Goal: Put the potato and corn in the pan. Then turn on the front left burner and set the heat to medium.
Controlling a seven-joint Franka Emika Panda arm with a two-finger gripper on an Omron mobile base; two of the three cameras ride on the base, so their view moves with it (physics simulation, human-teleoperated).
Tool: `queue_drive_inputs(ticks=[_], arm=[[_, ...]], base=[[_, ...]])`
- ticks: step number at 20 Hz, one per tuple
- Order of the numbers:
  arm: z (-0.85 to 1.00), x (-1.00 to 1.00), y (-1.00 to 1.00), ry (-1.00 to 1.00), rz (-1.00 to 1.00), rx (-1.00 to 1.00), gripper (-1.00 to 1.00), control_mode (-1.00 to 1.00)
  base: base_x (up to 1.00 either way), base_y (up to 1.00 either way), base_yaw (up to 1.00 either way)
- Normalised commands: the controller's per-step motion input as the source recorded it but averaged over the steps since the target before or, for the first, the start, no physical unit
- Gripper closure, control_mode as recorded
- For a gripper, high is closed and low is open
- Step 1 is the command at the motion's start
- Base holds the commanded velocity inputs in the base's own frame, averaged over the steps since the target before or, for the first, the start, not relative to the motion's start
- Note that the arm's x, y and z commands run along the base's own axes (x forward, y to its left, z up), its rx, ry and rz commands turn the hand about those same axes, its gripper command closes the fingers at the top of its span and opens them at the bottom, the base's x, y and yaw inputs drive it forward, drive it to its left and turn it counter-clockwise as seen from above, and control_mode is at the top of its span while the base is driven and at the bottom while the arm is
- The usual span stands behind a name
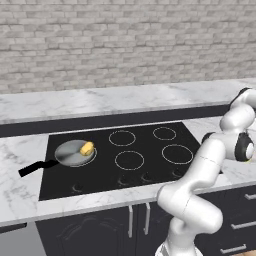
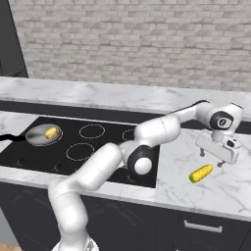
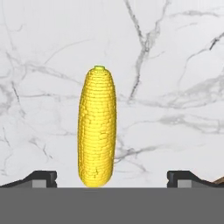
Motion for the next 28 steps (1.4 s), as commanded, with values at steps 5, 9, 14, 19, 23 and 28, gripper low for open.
queue_drive_inputs(ticks=[5, 9, 14, 19, 23, 28], arm=[[-0.19, 0.01, -0.01, 0.0, 0.0, 0.01, -1.0, -1.0], [-0.16, 0.0, 0.15, 0.0, 0.0, 0.0, -1.0, -1.0], [-0.38, 0.0, 0.22, 0.0, 0.01, 0.02, -1.0, -1.0], [-0.52, 0.0, 0.01, 0.0, 0.01, 0.05, -1.0, -1.0], [-0.47, 0.0, 0.11, 0.0, 0.0, 0.04, -1.0, -1.0], [-0.24, 0.0, 0.2, 0.0, 0.0, 0.01, 1.0, -1.0]], base=[[0.0, 0.0, 0.0], [0.0, 0.0, 0.0], [0.0, 0.0, 0.0], [0.0, 0.0, 0.0], [0.0, 0.0, 0.0], [0.0, 0.0, 0.0]])
